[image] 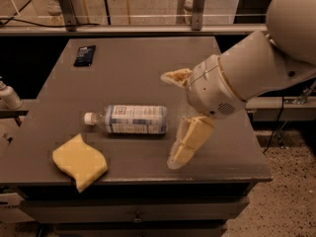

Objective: Move blue plastic bottle near sponge

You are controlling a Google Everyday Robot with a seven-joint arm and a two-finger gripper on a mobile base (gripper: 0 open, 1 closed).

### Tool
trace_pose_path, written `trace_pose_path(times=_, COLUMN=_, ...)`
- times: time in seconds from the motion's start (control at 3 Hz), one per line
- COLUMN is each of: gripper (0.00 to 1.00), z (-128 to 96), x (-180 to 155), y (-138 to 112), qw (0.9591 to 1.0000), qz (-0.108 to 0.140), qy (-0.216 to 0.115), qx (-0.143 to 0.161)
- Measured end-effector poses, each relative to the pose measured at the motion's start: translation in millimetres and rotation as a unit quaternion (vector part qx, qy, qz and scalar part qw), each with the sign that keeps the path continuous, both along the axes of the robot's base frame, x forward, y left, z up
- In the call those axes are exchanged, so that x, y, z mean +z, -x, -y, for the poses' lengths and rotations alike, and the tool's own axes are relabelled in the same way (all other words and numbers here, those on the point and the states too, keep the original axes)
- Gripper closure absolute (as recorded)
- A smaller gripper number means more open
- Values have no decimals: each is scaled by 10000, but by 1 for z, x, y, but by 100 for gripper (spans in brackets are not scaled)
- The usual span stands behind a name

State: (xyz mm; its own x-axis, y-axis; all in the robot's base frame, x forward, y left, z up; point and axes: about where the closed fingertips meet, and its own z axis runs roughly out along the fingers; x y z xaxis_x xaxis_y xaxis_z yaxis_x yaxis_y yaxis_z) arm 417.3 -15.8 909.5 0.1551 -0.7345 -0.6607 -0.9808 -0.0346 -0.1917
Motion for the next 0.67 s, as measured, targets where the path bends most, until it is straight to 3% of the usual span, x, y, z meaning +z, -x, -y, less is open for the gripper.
trace_pose_path(times=0.33, gripper=0, z=68, x=22, y=-24, qw=9971, qz=517, qy=-126, qx=-541)
trace_pose_path(times=0.67, gripper=0, z=68, x=22, y=-24, qw=9971, qz=517, qy=-126, qx=-540)
